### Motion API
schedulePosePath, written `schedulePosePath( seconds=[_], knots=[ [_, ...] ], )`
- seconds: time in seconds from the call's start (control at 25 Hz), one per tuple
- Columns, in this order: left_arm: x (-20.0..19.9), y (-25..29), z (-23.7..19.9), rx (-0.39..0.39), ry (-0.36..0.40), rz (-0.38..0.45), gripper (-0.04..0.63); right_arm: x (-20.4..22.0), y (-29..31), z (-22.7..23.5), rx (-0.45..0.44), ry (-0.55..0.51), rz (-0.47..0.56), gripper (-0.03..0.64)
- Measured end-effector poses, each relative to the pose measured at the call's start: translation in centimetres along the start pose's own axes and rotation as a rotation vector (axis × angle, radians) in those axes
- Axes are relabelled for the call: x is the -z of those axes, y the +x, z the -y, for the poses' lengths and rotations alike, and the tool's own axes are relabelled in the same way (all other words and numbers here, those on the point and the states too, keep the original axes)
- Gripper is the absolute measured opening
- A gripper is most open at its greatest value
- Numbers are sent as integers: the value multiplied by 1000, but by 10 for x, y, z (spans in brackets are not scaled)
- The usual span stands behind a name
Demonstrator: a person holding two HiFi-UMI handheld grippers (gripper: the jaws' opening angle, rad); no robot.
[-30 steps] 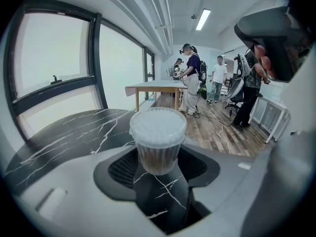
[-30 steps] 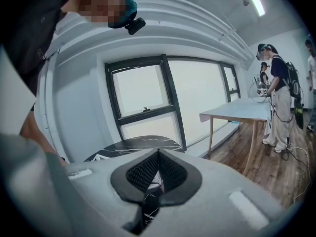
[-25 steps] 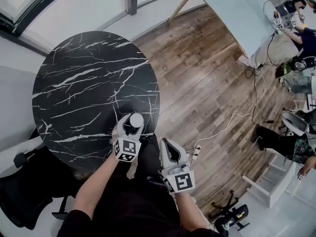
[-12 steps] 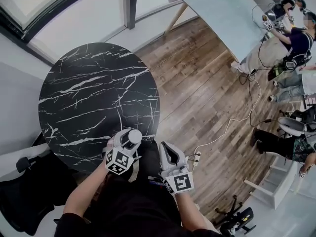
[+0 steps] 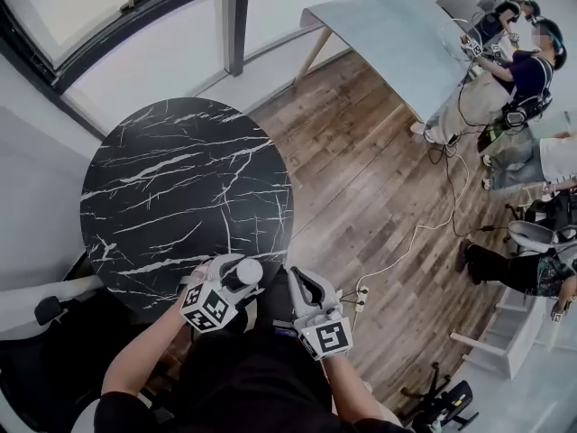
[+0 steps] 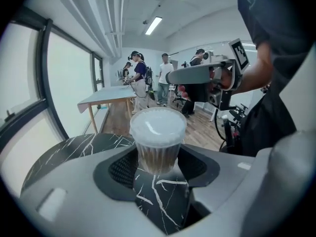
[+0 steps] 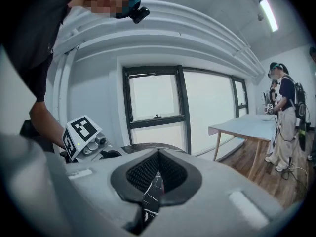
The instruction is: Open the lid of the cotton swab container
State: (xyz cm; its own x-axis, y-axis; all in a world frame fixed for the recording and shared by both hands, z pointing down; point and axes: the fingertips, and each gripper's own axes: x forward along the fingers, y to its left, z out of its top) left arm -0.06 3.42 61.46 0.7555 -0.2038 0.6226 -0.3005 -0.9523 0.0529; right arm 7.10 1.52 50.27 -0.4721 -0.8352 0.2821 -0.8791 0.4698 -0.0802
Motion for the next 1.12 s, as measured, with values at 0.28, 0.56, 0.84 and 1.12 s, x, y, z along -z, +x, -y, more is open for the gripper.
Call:
schedulePosePath(
  seconds=[0.28,0.56,0.84,1.12],
  knots=[
    [-9,-32,36,116,128,-30,259,-21,-17,-33,-82,-69,-31,0],
    [-17,-61,51,178,183,-52,261,-28,-32,-70,-189,-222,-101,0],
    [-22,-68,51,119,130,-42,259,-28,-39,-91,-173,-170,-129,0],
    [-24,-71,52,99,82,-35,259,-10,-35,-113,-196,-53,-172,129]
  ],
)
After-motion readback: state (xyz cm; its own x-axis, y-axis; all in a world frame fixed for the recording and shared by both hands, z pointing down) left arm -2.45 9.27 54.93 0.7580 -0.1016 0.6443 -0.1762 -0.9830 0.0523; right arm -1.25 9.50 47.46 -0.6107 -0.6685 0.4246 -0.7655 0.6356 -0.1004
